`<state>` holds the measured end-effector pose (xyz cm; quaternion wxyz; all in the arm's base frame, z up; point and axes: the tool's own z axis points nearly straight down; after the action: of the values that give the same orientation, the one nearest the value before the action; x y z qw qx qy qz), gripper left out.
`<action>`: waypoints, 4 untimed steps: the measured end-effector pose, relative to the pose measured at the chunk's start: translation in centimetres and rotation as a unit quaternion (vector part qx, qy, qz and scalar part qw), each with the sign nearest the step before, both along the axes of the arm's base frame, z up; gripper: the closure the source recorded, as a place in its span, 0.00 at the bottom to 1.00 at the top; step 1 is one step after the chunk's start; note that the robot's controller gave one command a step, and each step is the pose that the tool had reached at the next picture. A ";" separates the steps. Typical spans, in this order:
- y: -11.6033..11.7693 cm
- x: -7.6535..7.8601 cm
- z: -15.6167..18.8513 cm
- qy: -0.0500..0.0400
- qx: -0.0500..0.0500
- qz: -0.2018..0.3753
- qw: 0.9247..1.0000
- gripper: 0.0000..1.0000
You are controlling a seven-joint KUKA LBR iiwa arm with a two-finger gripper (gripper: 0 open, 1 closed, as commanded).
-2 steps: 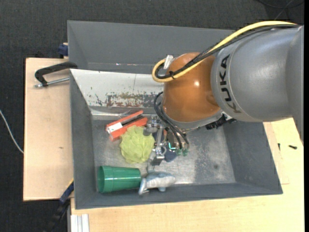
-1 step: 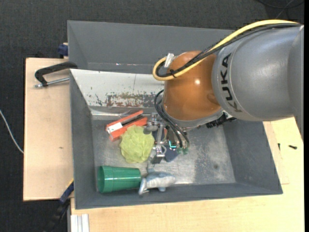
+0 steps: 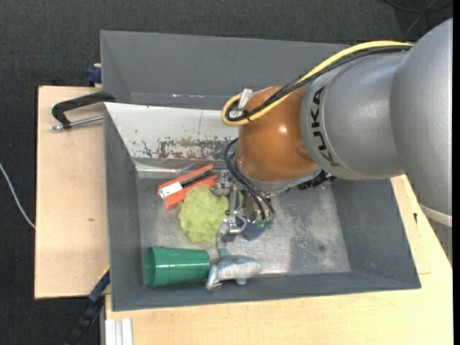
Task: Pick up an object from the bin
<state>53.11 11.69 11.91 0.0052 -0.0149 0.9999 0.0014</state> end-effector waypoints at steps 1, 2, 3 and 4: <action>-0.3 0.3 -2.0 0.001 0.000 0.001 1.000 0.00; 0.0 0.3 1.3 0.005 -0.001 -0.013 1.000 0.00; -0.3 2.3 1.8 -0.003 -0.001 0.094 0.996 0.00; -1.8 2.5 -3.1 0.003 -0.001 0.053 0.999 0.00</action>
Offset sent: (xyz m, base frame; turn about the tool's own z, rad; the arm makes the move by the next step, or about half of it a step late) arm 0.0083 0.0043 0.0784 -0.2006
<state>55.61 9.91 8.76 0.0017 -0.0674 0.9977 0.0006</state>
